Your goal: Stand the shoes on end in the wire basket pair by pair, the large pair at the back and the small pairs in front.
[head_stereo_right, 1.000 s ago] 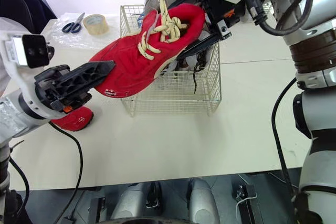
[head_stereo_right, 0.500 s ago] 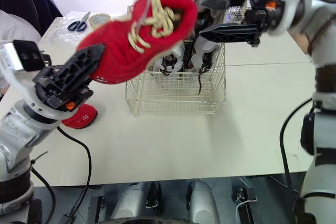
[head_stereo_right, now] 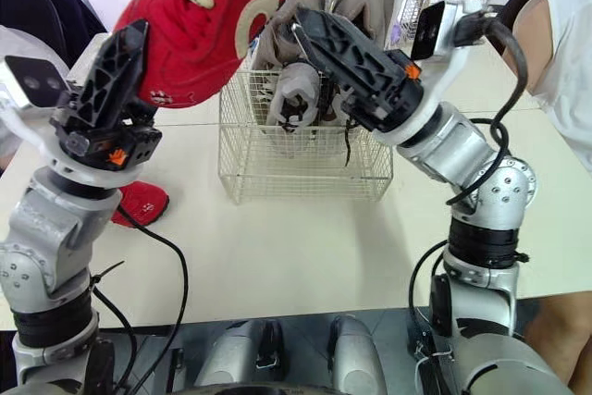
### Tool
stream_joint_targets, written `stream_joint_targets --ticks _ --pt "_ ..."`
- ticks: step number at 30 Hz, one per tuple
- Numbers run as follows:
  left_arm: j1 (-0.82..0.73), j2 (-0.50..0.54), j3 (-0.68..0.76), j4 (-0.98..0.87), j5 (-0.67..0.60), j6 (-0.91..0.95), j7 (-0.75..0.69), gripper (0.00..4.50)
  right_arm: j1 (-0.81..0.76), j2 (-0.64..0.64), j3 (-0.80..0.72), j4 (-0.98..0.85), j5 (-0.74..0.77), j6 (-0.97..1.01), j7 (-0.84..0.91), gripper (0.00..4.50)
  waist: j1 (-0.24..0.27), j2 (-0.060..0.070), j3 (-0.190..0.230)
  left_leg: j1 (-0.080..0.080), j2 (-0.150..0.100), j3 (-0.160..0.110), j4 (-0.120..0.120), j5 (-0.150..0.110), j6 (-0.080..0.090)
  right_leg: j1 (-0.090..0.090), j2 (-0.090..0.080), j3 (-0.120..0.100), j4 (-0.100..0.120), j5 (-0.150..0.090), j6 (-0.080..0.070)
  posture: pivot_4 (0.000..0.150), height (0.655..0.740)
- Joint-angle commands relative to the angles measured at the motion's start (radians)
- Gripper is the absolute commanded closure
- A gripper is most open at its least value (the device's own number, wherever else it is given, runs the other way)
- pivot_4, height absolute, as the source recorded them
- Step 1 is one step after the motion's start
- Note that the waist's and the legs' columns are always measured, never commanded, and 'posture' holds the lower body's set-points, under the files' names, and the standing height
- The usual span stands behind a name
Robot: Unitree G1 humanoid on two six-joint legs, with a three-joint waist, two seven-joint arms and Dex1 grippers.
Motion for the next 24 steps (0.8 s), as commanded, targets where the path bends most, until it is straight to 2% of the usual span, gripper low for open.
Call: stream_joint_targets --ticks 1,17,22,24 --pt "-0.02 -0.011 -0.01 -0.004 0.037 -0.01 -0.033 2.71 -0.043 0.017 0.003 -0.049 0.021 -0.048 -0.048 0.03 0.0 0.0 0.0 0.0 0.0 0.0 0.0 0.0 0.0 0.0 0.0 0.0 0.0 0.0 0.0 0.15 0.74" --pt "0.007 -0.011 -0.063 0.014 0.122 0.026 -0.063 2.71 -0.09 0.017 0.02 -0.048 -0.071 -0.095 -0.002 0.03 -0.002 0.0 0.0 0.0 0.001 0.0 0.0 0.0 0.0 0.0 0.001 0.0 0.0 0.0 0.0 0.15 0.74" --pt "0.029 0.005 -0.057 0.019 0.142 0.039 -0.089 2.71 -0.099 0.019 0.024 -0.052 -0.077 -0.096 -0.001 2.17 -0.002 0.0 0.0 0.0 0.001 0.0 0.0 0.0 0.0 0.0 0.001 0.0 -0.001 0.0 0.0 0.15 0.74" --pt "0.039 0.015 -0.051 0.013 0.134 0.049 -0.105 2.12 -0.108 0.014 0.022 -0.053 -0.067 -0.09 0.003 3.06 -0.003 0.0 0.0 0.0 0.001 0.0 0.0 0.0 0.0 0.0 0.001 0.0 -0.001 0.0 0.0 0.15 0.74"
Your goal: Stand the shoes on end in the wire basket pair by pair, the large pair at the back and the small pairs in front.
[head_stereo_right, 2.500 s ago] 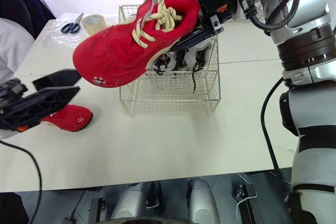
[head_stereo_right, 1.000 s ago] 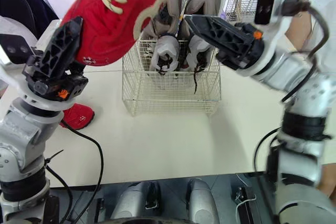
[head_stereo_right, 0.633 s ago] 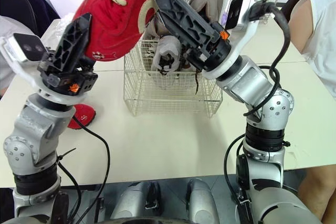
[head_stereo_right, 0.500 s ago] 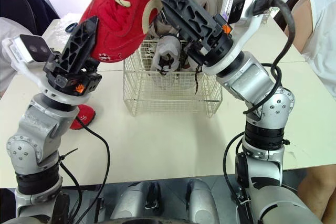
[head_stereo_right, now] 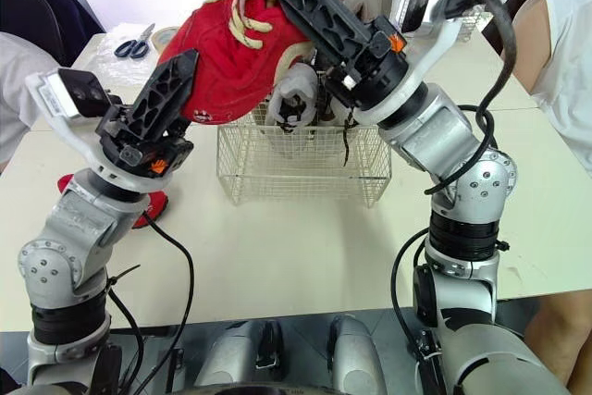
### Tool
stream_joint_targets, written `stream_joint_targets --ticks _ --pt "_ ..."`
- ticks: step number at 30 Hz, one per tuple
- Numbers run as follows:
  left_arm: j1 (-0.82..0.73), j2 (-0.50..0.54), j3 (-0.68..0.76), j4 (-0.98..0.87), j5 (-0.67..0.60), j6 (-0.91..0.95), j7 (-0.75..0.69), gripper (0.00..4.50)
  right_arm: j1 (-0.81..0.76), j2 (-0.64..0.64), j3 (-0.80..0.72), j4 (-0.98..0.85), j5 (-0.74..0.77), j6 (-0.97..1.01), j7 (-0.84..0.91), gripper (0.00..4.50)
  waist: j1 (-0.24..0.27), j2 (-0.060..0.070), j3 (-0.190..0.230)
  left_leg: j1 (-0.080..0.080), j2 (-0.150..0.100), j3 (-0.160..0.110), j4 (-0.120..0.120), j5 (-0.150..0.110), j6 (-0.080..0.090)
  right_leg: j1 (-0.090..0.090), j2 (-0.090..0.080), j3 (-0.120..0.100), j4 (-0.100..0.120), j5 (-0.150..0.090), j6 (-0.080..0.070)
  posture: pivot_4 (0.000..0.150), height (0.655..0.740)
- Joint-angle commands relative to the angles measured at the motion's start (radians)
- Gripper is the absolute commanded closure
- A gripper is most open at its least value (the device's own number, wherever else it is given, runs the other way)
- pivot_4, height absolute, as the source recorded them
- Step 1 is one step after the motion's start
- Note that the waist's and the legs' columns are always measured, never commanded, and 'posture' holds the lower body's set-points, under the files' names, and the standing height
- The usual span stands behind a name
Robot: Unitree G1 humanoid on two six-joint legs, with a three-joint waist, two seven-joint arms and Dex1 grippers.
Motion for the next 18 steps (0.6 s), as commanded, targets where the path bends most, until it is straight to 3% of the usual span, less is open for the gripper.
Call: stream_joint_targets --ticks 1,3,5,8,13,18 --pt "0.019 0.018 0.017 -0.016 -0.004 0.01 -0.025 1.81 -0.049 -0.007 -0.009 -0.037 0.03 -0.002 0.023 3.44 -0.001 0.0 0.0 0.0 0.0 0.0 0.0 0.0 0.0 0.0 0.0 0.0 0.0 0.0 0.0 0.15 0.74" --pt "0.02 0.029 0.022 -0.016 -0.008 0.01 -0.023 0.96 -0.057 -0.01 -0.008 -0.036 0.03 0.003 0.026 3.84 -0.001 0.0 0.0 0.0 0.0 0.0 0.0 0.0 0.0 0.0 0.0 0.0 0.0 0.0 0.0 0.15 0.74" --pt "0.018 0.056 0.025 -0.023 0.004 0.013 0.006 0.07 -0.077 -0.037 -0.013 -0.025 0.011 0.016 0.053 3.85 -0.001 0.0 0.0 0.0 0.0 0.0 0.0 0.0 0.0 0.0 0.0 0.0 0.0 0.0 0.0 0.15 0.74" --pt "0.047 0.184 0.058 -0.057 0.019 0.069 0.027 0.07 -0.149 -0.168 -0.035 0.046 -0.074 0.061 0.188 3.85 -0.001 0.0 0.0 -0.001 0.0 0.0 0.0 0.0 0.0 -0.001 0.0 0.0 0.0 0.0 0.0 0.15 0.74" --pt "0.157 0.521 0.186 -0.097 0.119 0.228 -0.113 0.07 -0.264 -0.536 0.033 0.272 -0.371 0.12 0.71 3.85 0.001 0.0 0.001 -0.003 0.0 0.001 -0.002 -0.001 0.002 -0.003 0.0 0.0 -0.003 -0.001 0.0 0.15 0.74" --pt "0.166 0.649 0.251 -0.114 0.2 0.248 -0.16 0.07 -0.312 -0.641 0.182 0.367 -0.661 0.031 1.015 3.85 -0.006 0.001 0.001 -0.003 0.001 0.003 -0.003 -0.002 0.001 -0.005 0.0 0.001 -0.005 -0.001 0.0 0.15 0.74"
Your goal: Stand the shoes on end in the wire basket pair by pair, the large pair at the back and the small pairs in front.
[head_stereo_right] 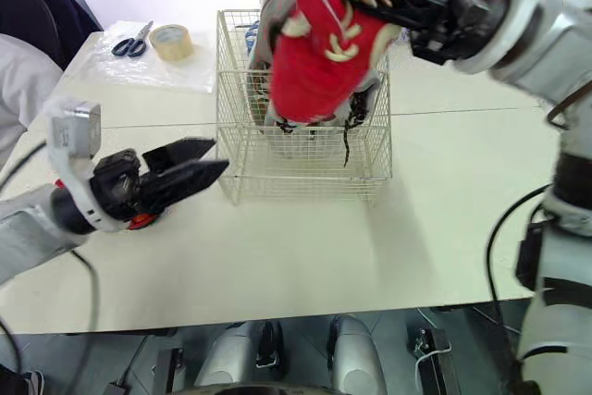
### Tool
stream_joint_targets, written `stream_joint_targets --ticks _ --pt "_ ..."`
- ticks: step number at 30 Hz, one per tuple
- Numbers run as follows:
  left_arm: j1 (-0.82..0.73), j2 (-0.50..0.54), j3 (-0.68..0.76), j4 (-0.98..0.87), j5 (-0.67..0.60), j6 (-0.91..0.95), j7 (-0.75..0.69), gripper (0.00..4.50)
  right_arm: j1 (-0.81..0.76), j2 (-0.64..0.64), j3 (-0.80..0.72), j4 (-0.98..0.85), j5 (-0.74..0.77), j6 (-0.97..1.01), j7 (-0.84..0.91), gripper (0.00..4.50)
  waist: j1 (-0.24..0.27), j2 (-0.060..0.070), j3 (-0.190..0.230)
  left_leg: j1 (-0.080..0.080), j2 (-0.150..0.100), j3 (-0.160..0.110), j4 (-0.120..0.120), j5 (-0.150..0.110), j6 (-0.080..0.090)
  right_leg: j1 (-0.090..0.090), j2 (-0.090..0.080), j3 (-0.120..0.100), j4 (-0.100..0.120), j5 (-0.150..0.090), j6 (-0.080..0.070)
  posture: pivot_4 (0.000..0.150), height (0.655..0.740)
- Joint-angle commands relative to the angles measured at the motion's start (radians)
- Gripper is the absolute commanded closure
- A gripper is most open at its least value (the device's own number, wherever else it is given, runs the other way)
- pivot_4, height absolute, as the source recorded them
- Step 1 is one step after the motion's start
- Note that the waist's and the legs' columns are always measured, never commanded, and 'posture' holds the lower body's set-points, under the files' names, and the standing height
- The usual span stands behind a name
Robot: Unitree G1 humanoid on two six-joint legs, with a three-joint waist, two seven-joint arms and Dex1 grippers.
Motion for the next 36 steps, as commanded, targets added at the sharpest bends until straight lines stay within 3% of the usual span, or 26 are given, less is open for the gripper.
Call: stream_joint_targets --ticks 1,13,26,34,36 --pt "-0.015 0.024 0.025 -0.067 0.063 -0.013 -0.001 0.07 -0.019 -0.038 0.086 0.031 -0.2 -0.097 0.189 3.85 -0.001 0.0 0.0 0.0 0.0 0.0 0.0 0.0 0.0 0.0 0.0 0.0 0.0 0.0 0.0 0.15 0.74" --pt "0.036 -0.28 -0.202 -0.205 0.203 -0.14 0.26 0.07 0.094 0.026 0.1 0.045 -0.424 -0.188 0.287 3.85 0.005 0.0 0.001 -0.001 -0.001 0.001 0.001 0.0 0.0 0.0 -0.003 0.001 0.001 0.0 0.0 0.15 0.74" --pt "0.133 -0.349 -0.273 -0.192 0.29 -0.151 0.186 0.07 0.24 0.1 0.057 -0.015 -0.439 -0.169 0.263 3.85 0.006 0.0 0.001 0.0 -0.001 0.0 0.001 0.0 0.0 0.0 -0.003 0.0 0.002 0.0 0.0 0.15 0.74" --pt "0.124 -0.349 -0.28 -0.177 0.305 -0.14 0.154 0.02 0.278 0.082 0.039 -0.008 -0.481 -0.173 0.255 0.05 0.005 0.0 0.001 0.001 -0.001 0.0 0.002 0.001 0.0 0.001 -0.003 0.0 0.002 0.0 0.0 0.15 0.74" --pt "0.124 -0.348 -0.281 -0.176 0.305 -0.138 0.148 0.02 0.278 0.064 0.03 -0.025 -0.476 -0.153 0.256 0.05 0.006 0.0 0.0 0.001 -0.001 0.0 0.002 0.001 0.0 0.001 -0.003 0.0 0.003 0.0 0.0 0.15 0.74"
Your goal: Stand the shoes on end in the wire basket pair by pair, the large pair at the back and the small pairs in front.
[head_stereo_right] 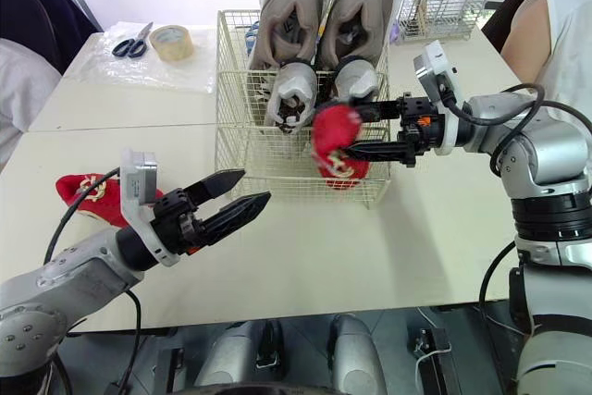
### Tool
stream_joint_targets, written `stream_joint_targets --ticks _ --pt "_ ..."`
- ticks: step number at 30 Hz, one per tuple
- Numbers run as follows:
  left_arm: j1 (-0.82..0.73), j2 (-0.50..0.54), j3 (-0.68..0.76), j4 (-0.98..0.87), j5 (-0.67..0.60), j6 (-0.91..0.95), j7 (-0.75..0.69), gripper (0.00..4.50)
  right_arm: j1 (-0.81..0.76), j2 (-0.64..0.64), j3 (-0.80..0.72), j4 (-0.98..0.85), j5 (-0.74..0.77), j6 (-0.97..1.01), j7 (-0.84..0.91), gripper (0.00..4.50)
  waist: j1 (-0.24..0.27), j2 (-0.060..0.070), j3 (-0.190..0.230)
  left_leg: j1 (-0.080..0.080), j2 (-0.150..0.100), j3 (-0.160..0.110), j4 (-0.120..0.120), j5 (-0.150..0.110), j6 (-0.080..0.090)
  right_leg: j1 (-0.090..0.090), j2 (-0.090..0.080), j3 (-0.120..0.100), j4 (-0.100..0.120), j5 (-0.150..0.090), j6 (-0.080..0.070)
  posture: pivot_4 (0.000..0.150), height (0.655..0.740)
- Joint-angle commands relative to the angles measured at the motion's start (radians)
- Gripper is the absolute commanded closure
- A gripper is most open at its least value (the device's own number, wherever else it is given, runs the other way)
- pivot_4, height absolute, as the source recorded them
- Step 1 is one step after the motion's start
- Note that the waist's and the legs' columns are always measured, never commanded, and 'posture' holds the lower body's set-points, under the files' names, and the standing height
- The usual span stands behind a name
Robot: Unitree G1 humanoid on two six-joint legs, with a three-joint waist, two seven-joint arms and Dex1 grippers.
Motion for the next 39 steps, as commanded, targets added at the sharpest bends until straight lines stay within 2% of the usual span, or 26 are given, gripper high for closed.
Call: stream_joint_targets --ticks 1,10,14,18,22,28,29,32,34,39 --pt "-0.005 0.002 0.002 -0.01 0.003 -0.008 -0.015 0.02 -0.009 -0.043 -0.054 -0.04 0.002 0.023 -0.008 0.05 0.002 0.0 0.0 0.0 0.0 0.0 0.0 0.0 0.0 0.0 0.0 0.0 0.0 0.0 0.0 0.15 0.74" --pt "-0.002 0.008 0.003 0.007 0.004 0.002 -0.039 0.02 0.008 -0.133 -0.097 -0.097 0.009 0.106 -0.017 0.05 0.0 0.0 0.0 0.0 0.0 -0.001 0.0 0.0 0.0 0.0 -0.001 0.0 0.0 0.0 0.0 0.15 0.74" --pt "-0.022 0.013 0.011 0.019 0.003 0.005 -0.048 0.02 -0.05 -0.133 -0.135 -0.093 0.048 0.145 -0.02 0.05 0.0 0.0 0.0 0.0 0.0 -0.001 0.0 0.0 0.0 0.0 -0.001 0.0 0.0 0.0 0.0 0.15 0.74" --pt "-0.022 0.03 0.025 0.015 -0.015 0.01 -0.053 0.02 -0.08 -0.11 -0.157 -0.17 0.123 0.222 -0.044 0.05 0.0 0.0 0.0 0.0 0.0 -0.001 0.0 0.0 0.0 0.0 -0.001 0.0 0.0 0.0 0.0 0.15 0.74" --pt "-0.015 0.065 0.046 0.004 -0.019 0.012 -0.05 0.02 -0.045 -0.057 -0.141 -0.32 0.193 0.286 -0.121 0.05 0.0 0.0 0.0 0.0 0.001 -0.001 0.0 0.0 0.0 0.0 -0.002 0.001 0.0 0.0 0.0 0.15 0.74" --pt "-0.027 0.107 0.075 -0.007 -0.016 0.008 -0.014 0.02 0.006 -0.03 -0.147 -0.439 0.199 0.309 -0.249 0.05 0.003 0.0 0.0 -0.001 0.0 -0.002 0.0 0.0 0.0 0.0 -0.003 0.001 0.0 0.0 0.0 0.15 0.74" --pt "-0.027 0.126 0.086 -0.006 -0.019 0.014 -0.032 0.02 0.015 0.005 -0.147 -0.478 0.196 0.301 -0.308 0.05 0.002 -0.001 0.0 -0.001 -0.001 -0.001 0.0 0.0 0.0 0.0 -0.003 0.001 0.0 0.0 0.0 0.15 0.74" --pt "-0.054 0.168 0.07 0.02 0.02 0.036 -0.089 0.02 0.053 0.08 -0.123 -0.56 0.14 0.271 -0.464 0.05 0.0 -0.002 -0.001 0.0 0.0 -0.002 0.0 0.0 0.0 0.0 -0.002 0.001 0.0 0.0 0.0 0.15 0.74" --pt "-0.079 0.159 0.054 0.052 0.049 0.034 -0.1 0.02 0.077 0.109 -0.116 -0.594 0.111 0.269 -0.54 0.05 0.001 -0.001 -0.001 0.0 0.0 -0.002 0.0 0.0 -0.001 -0.001 -0.001 0.001 0.001 0.0 0.0 0.15 0.74" --pt "-0.121 0.133 0.02 0.087 0.071 0.05 -0.131 0.02 0.153 0.077 -0.124 -0.65 0.069 0.262 -0.602 0.05 0.003 -0.002 -0.002 -0.001 -0.001 -0.001 0.0 0.0 -0.001 -0.001 0.0 0.0 0.0 0.0 0.0 0.15 0.74"
